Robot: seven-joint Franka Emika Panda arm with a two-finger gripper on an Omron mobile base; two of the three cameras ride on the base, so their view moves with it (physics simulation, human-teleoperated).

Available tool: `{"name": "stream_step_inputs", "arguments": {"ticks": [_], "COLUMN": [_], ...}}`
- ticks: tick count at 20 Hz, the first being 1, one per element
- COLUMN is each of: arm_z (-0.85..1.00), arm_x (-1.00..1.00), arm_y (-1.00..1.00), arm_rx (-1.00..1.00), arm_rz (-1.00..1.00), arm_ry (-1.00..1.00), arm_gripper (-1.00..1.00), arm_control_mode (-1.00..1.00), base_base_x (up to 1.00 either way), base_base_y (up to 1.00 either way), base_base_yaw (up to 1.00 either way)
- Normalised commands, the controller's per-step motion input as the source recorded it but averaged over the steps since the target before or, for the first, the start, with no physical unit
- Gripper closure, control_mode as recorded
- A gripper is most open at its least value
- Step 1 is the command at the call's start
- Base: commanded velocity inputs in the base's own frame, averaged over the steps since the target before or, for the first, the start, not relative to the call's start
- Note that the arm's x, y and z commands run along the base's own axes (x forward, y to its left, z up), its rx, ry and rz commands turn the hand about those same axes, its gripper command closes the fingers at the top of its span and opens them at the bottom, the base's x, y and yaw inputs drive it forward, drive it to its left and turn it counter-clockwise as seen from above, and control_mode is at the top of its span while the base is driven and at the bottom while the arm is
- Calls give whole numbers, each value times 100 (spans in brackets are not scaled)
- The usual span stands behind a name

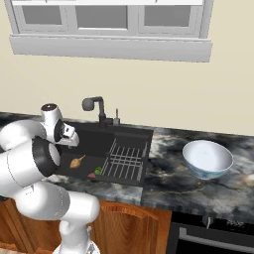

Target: Remove the onion and avocado from the sink. Then move the bowl and cup from the counter to the sink for washing.

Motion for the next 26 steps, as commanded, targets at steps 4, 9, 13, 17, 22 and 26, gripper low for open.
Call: {"name": "stream_step_inputs", "arguments": {"ticks": [4,9,13,17,22,26], "arm_z": [-8,-8,-8,-9,-8,-9], "arm_x": [8,9,9,9,9,8], "arm_y": [3,3,2,0,1,0], "arm_rx": [0,0,0,0,0,0], "arm_rz": [0,0,0,0,0,0], "arm_ry": [-2,-3,-2,-1,-2,-2], "arm_gripper": [-100,-100,-100,-100,-100,-100], "arm_control_mode": [-100,-100,-100,-100,-100,-100], "base_base_x": [0,0,0,0,0,0], "base_base_y": [0,0,0,0,0,0], "base_base_yaw": [0,0,0,0,0,0]}}
